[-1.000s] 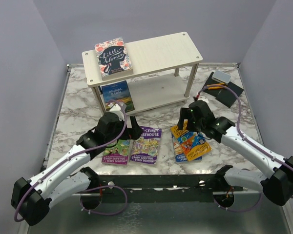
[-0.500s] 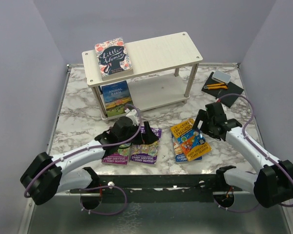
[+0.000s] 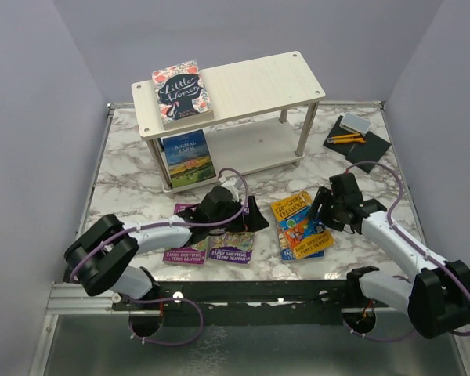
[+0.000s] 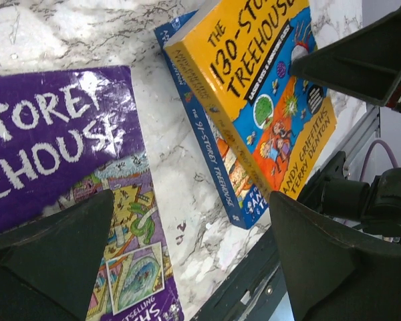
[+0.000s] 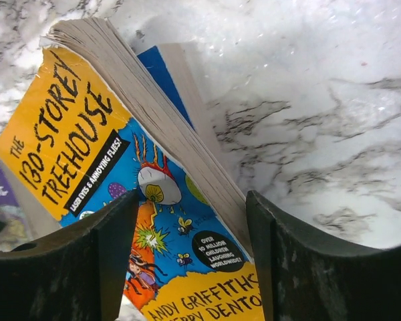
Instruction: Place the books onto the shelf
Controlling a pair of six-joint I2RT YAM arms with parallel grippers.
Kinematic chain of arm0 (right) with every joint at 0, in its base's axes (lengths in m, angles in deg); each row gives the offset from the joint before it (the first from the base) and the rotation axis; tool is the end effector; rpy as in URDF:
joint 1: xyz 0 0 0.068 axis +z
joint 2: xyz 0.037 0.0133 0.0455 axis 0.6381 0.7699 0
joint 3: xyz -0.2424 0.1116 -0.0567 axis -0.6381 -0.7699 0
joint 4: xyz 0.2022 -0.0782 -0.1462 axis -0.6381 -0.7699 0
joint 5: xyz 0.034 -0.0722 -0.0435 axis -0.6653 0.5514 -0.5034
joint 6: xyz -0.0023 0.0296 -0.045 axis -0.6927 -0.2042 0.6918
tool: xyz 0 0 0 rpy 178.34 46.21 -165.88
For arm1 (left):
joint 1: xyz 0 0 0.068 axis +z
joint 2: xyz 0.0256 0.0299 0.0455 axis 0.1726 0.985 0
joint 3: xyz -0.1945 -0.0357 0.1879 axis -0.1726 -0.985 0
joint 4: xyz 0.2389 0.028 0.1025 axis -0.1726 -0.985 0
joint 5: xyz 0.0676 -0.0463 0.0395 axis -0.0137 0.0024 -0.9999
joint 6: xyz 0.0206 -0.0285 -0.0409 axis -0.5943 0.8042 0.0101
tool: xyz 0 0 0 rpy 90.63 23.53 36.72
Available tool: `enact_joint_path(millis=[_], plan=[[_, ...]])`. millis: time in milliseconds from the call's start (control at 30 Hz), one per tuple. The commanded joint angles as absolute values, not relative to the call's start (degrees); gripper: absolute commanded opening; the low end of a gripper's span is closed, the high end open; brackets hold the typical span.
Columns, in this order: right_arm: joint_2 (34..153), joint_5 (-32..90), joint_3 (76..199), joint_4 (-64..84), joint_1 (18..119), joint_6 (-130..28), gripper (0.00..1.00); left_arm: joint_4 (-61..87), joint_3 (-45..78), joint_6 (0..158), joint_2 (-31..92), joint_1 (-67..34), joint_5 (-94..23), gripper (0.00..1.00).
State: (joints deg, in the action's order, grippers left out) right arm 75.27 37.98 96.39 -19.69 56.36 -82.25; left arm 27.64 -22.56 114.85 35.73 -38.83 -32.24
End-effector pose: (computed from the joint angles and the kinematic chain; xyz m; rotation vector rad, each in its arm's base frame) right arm 0.1933 0.0573 0.1929 0.4931 2.5771 0.3182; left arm 0.1796 -0.2156 0.1753 0.1503 2.3509 -1.1400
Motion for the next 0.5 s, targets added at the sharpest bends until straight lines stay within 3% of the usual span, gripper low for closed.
enact_joint_path(millis=[0,167,467], plan=[[73.5,31.7,95.2,-17.8,55.9,-82.9,0.63,30.3,-20.1,114.8,38.3,-39.1,-32.5,0.99],[71.6,29.2,93.7,-16.7,55.9,-83.0,0.49,30.0,-19.3,114.2,41.3,-39.1,-33.5,0.99],[72.3,23.0,91.5,-12.2,55.9,-86.0,0.36,29.8,-19.4,114.2,44.7,-39.1,-34.3,0.99]])
